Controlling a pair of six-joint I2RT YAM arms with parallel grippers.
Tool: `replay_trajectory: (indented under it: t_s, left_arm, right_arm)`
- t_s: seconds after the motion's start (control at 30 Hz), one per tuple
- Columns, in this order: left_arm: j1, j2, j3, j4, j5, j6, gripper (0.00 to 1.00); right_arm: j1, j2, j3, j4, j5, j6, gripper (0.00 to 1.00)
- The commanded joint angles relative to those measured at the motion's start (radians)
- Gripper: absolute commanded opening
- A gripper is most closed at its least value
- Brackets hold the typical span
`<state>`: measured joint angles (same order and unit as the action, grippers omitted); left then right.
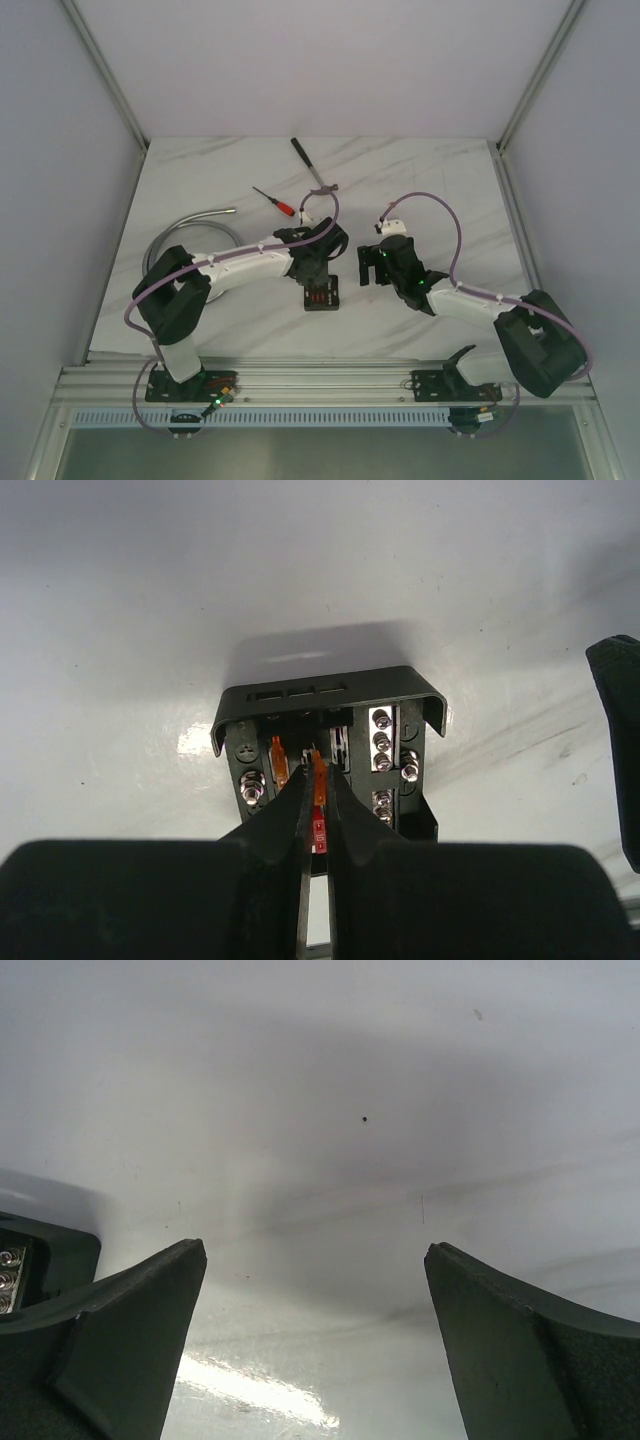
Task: Snap on the fuse box
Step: Adjust the fuse box base at the center of the board.
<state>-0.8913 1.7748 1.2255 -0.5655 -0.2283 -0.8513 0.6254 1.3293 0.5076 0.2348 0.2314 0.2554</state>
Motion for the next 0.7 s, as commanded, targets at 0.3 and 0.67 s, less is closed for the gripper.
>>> replay_trajectory:
  t_s: [0.3,0.67]
  left_arm:
    - [0.006,0.026,0.007,0.006,0.023,0.017,0.00]
    - [0.014,0.038,0.004,-0.025,0.007,0.026,0.00]
  right_arm:
    - [-0.004,0.017,0.035,-0.002,-0.006,-0.015,0.99]
    - [-0.004,0.025,0.039,-0.005,-0.010,-0.018,0.99]
